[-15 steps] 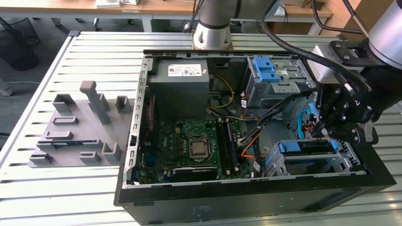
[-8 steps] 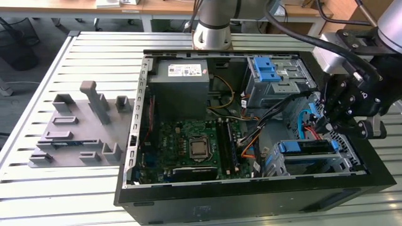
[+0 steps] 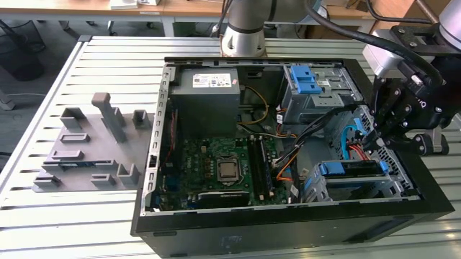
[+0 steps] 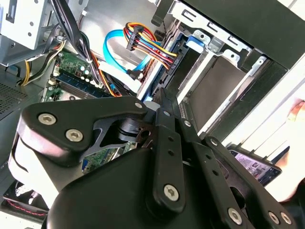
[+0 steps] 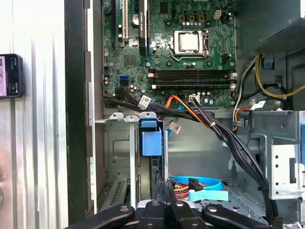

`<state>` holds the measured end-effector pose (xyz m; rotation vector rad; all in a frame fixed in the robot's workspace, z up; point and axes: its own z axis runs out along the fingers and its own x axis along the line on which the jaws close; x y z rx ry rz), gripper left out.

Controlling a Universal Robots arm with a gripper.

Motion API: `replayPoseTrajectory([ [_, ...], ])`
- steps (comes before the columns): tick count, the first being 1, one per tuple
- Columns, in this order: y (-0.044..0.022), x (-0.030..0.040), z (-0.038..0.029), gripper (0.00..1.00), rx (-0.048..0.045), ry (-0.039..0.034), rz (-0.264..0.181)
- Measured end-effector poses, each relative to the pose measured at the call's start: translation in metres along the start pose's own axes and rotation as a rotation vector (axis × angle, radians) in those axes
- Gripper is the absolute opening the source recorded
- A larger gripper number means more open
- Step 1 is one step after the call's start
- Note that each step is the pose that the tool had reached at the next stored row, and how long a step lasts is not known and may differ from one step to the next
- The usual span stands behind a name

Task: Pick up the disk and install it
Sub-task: 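Insert the second disk wire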

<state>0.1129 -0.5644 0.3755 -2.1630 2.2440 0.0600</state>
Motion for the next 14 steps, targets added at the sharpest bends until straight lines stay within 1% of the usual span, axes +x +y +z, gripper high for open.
replayPoseTrajectory([
  [7,0.0005,0.0,-0.0001,0.11,0.0,0.0001,0.0],
  [10,0.0017,0.0001,-0.0001,0.11,0.0,0.0001,0.0],
  [12,0.0042,0.0001,-0.0001,0.11,0.0001,0.0001,0.0],
  [14,0.0044,0.0001,0.0,0.11,0.0,-0.0002,0.0],
])
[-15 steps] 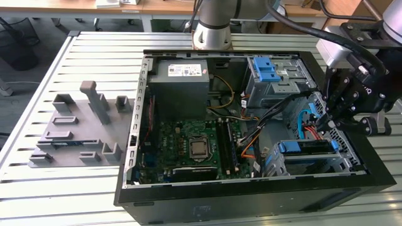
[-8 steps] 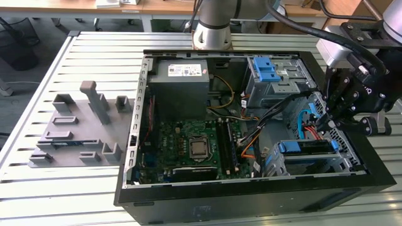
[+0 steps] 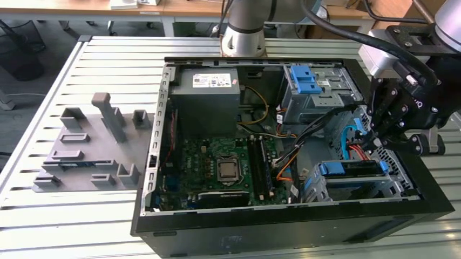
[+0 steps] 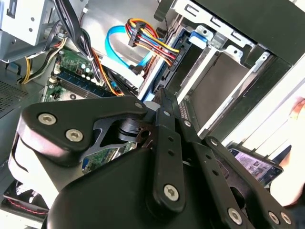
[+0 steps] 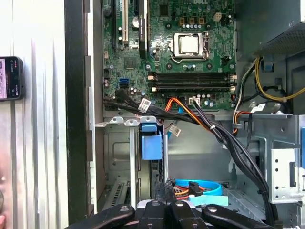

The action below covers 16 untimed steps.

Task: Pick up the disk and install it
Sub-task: 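Insert the second disk wire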

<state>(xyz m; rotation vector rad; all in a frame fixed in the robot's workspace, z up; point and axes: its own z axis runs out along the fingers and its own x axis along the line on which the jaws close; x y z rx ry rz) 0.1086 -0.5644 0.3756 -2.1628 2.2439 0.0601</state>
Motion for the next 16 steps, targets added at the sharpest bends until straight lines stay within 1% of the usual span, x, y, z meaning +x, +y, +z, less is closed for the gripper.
replayPoseTrajectory([
  [2,0.0,0.0,-0.0004,0.11,-0.0001,-0.0006,0.0],
  [7,0.0001,-0.0002,-0.0056,0.11,-0.0001,-0.0017,0.0],
  [13,0.0002,-0.0003,-0.0071,0.11,-0.0001,-0.0018,0.0],
  [16,0.0002,-0.0005,-0.0096,0.11,-0.0001,-0.0018,0.0],
])
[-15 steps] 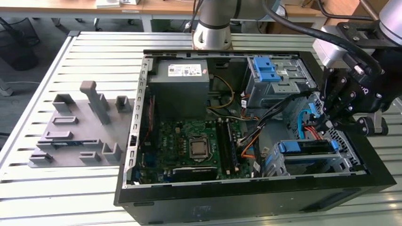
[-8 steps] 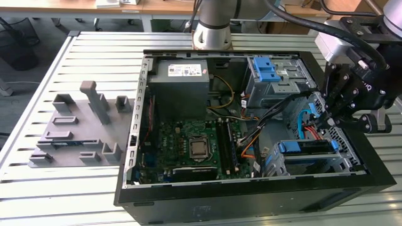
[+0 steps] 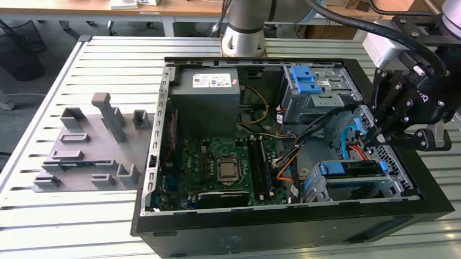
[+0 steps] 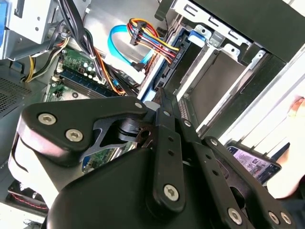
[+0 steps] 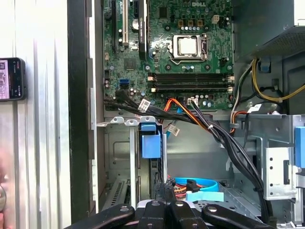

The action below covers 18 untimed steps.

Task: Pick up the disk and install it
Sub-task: 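Insert the second disk wire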

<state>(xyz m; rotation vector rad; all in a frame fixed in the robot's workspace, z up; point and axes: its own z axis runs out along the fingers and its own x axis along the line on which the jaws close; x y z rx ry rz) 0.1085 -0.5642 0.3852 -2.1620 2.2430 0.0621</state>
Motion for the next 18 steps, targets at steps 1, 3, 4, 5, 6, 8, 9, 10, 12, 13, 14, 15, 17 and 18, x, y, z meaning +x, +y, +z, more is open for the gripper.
replayPoseTrajectory([
  [1,0.0,0.0,-0.0012,0.11,0.0,-0.0001,0.0],
  [3,0.0001,-0.0003,-0.0042,0.11,0.0,0.0,0.0],
  [4,0.0001,-0.0005,-0.0056,0.11,0.0,0.0,0.0],
  [5,0.0001,-0.0006,-0.007,0.11,0.0,0.0,0.0],
  [6,0.0001,-0.001,-0.0081,0.11,0.0,0.0,0.0],
  [8,0.0002,-0.0022,-0.0082,0.11,0.0,-0.0004,0.0],
  [9,0.0002,-0.003,-0.0083,0.11,0.0,-0.0001,0.0],
  [10,0.0003,-0.0043,-0.0082,0.11,0.0,-0.0002,0.0],
  [12,0.0004,-0.0075,-0.0081,0.11,0.0,-0.0001,0.0],
  [13,0.0004,-0.0089,-0.0081,0.11,0.0,-0.0001,0.0],
  [14,0.0005,-0.0106,-0.0082,0.11,0.0,-0.0001,0.0],
  [15,0.0006,-0.012,-0.0085,0.11,0.0,0.0,0.0],
  [17,0.0007,-0.0147,-0.0085,0.11,0.0,-0.0001,0.0],
  [18,0.0008,-0.0173,-0.008,0.11,0.0,0.0,0.0],
])
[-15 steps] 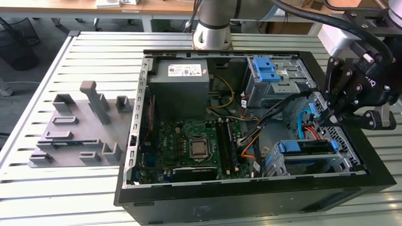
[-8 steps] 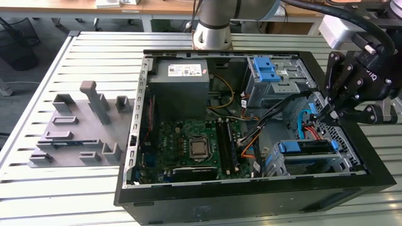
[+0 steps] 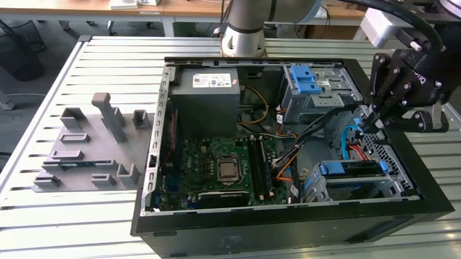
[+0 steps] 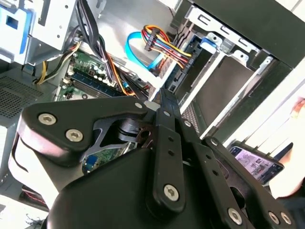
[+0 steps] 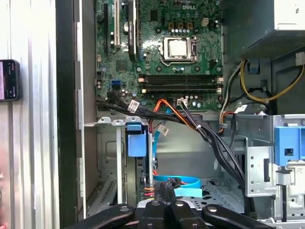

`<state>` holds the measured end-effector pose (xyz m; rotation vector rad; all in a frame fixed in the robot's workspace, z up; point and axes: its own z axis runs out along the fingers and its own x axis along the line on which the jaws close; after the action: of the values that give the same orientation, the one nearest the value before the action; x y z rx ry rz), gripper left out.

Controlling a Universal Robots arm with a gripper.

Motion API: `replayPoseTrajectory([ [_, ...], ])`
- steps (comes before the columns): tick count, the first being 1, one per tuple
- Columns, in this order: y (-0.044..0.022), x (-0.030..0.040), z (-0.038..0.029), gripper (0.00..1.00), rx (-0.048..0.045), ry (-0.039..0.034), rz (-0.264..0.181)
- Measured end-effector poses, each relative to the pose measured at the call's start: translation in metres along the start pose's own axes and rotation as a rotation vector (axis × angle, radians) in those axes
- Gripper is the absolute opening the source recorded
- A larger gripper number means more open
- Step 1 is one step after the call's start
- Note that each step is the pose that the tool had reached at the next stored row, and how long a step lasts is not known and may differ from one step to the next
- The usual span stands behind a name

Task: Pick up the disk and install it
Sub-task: 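Insert the second disk wire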

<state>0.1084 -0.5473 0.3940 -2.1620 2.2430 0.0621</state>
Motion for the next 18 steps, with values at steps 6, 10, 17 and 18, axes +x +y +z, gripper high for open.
replayPoseTrajectory([
  [6,0.0,-0.0037,0.008,0.11,0.0001,0.004,0.0],
  [10,-0.0003,-0.0117,0.013,0.23,0.0003,0.0093,0.0],
  [17,-0.0003,-0.0159,0.0223,0.3,0.0011,0.0293,0.0],
  [18,-0.0003,-0.0163,0.0234,0.3,0.0012,0.0328,0.0],
])
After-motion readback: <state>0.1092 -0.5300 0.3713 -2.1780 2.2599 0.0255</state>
